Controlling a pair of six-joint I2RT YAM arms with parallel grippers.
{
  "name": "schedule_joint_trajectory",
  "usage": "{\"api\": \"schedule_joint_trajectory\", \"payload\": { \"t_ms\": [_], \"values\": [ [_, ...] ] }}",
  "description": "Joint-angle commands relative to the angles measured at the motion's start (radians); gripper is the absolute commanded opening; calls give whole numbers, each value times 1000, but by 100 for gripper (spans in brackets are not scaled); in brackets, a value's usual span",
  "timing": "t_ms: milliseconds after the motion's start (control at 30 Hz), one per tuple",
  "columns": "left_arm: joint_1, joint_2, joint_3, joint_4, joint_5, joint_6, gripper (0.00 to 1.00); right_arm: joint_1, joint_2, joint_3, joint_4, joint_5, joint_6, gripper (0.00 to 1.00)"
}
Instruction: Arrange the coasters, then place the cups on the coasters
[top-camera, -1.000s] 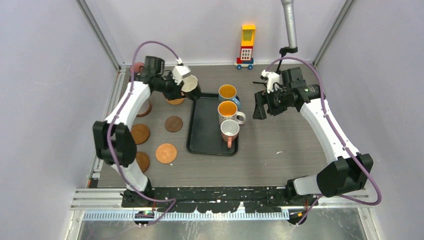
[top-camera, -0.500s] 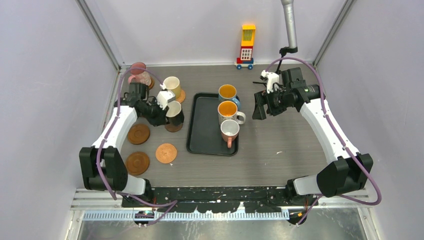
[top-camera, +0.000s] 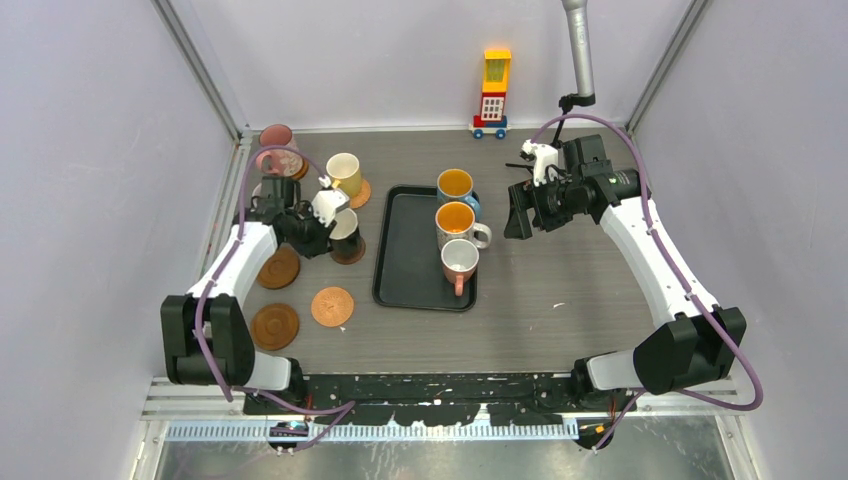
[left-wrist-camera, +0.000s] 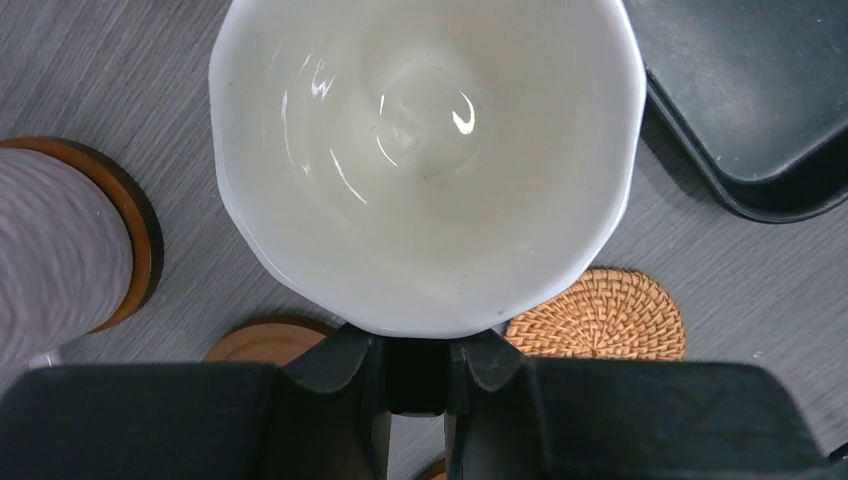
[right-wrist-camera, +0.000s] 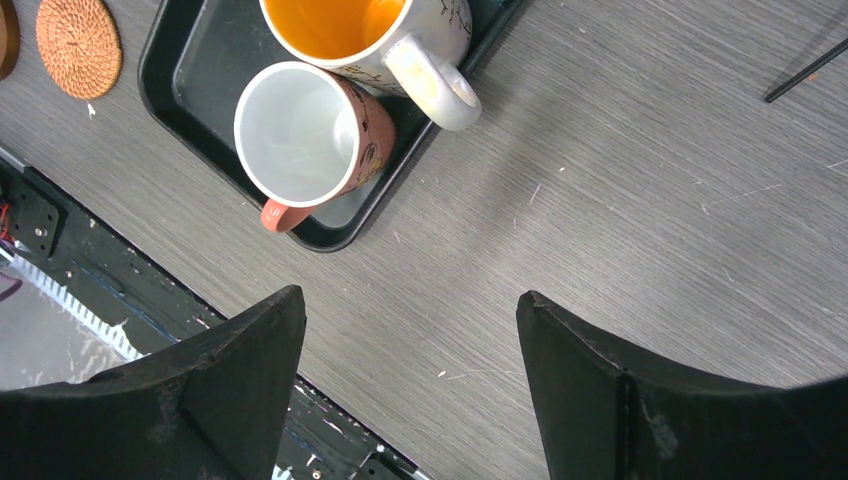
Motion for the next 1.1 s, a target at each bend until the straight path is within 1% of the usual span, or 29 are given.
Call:
{"api": "schedule_joint_trajectory", "payload": {
  "t_ms": [0,400,433,533,767,933,1000,1033,1067],
  "values": [
    [5,16,28,115,29,-13,0,-3,-10,7,24,-14,10,82],
    [5,76,19,123,-6,19,0,-4,-6,15,23,-8,8,82],
    [5,79,19,119,-8,23,2,-4,-6,14,23,-9,8,82],
    [5,84,24,94,-2,40,18,-3,-5,14,24,-7,7,82],
    [5,81,31,50,3,49,44,-3,4,22,23,-9,5,82],
    [14,54,40,10,5,61,56,-3,1,19,24,-10,4,82],
    [23,44,44,-7,10,70,65,-4,1,17,24,-11,4,82],
    [23,38,48,-18,14,75,72,-4,1,16,24,-12,4,82],
    [52,33,49,-32,20,78,74,-3,-1,14,23,-12,4,82]
  ]
}}
